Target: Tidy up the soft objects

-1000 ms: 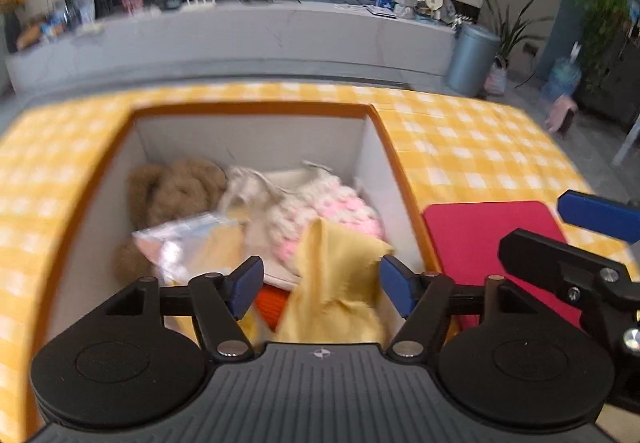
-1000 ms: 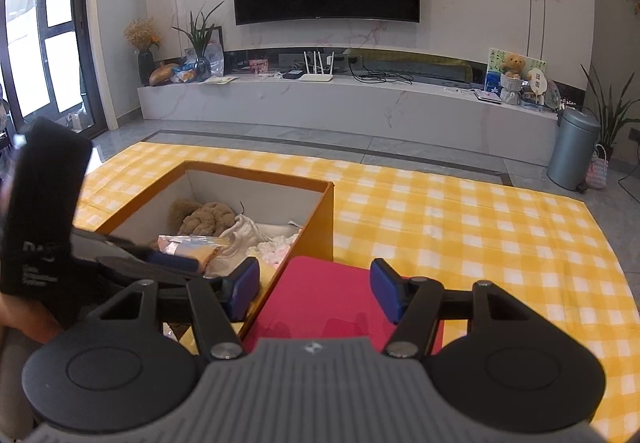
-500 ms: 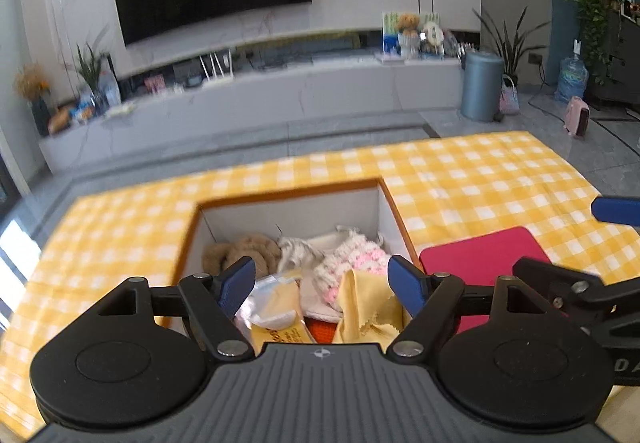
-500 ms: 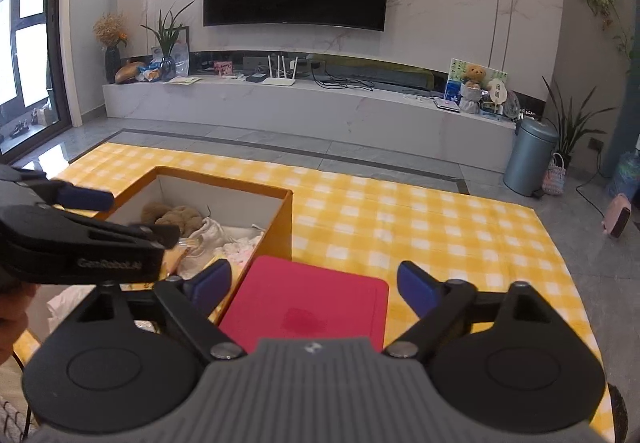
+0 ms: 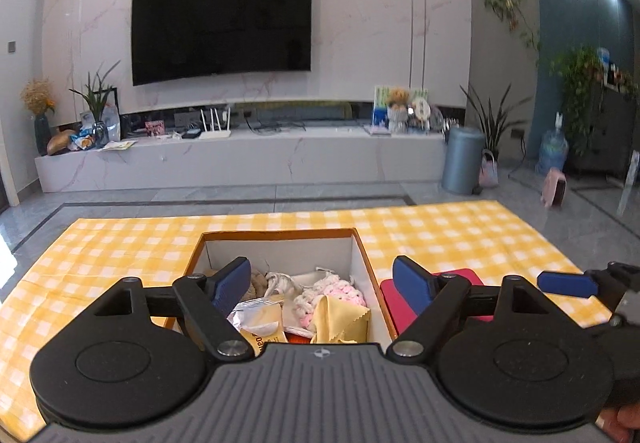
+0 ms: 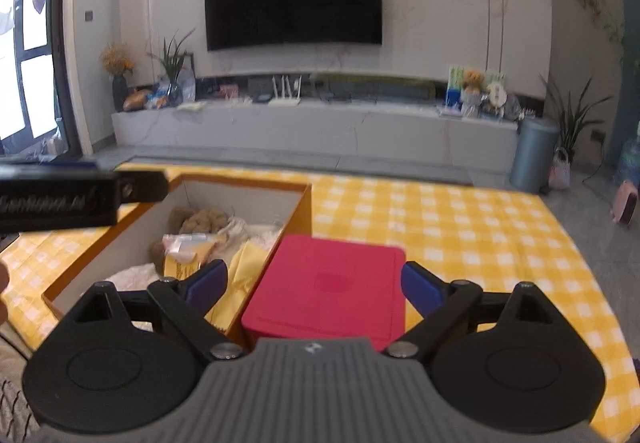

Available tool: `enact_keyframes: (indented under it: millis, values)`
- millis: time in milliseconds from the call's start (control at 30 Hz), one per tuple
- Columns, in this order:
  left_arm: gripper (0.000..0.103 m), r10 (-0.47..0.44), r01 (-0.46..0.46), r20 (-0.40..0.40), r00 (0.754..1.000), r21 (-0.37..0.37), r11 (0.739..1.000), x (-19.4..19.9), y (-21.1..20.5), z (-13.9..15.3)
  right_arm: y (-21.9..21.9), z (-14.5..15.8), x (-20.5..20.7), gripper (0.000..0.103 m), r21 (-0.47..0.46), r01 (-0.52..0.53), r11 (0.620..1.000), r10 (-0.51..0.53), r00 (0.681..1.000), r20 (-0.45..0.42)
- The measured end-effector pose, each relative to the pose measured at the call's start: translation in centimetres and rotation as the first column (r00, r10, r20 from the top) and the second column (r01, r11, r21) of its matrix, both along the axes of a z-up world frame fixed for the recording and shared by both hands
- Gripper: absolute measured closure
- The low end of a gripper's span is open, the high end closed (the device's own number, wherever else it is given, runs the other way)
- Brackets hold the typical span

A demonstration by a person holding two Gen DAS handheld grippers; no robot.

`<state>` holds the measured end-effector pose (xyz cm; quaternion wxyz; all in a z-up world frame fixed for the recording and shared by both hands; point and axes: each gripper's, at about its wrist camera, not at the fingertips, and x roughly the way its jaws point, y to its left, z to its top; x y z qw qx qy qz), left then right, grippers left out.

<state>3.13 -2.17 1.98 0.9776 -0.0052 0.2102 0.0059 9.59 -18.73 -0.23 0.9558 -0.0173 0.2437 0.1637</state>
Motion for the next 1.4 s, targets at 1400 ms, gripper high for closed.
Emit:
enact_keyframes:
  millis: [1400]
  values:
    - [0.000,0.043,-0.041,0.073,0.996,-0.028,0.999,-1.3,0.4,-2.6,3.1,-1.4,-1.0,0.011,0.041,-0.099,0.994,0.096,0.992,0.081]
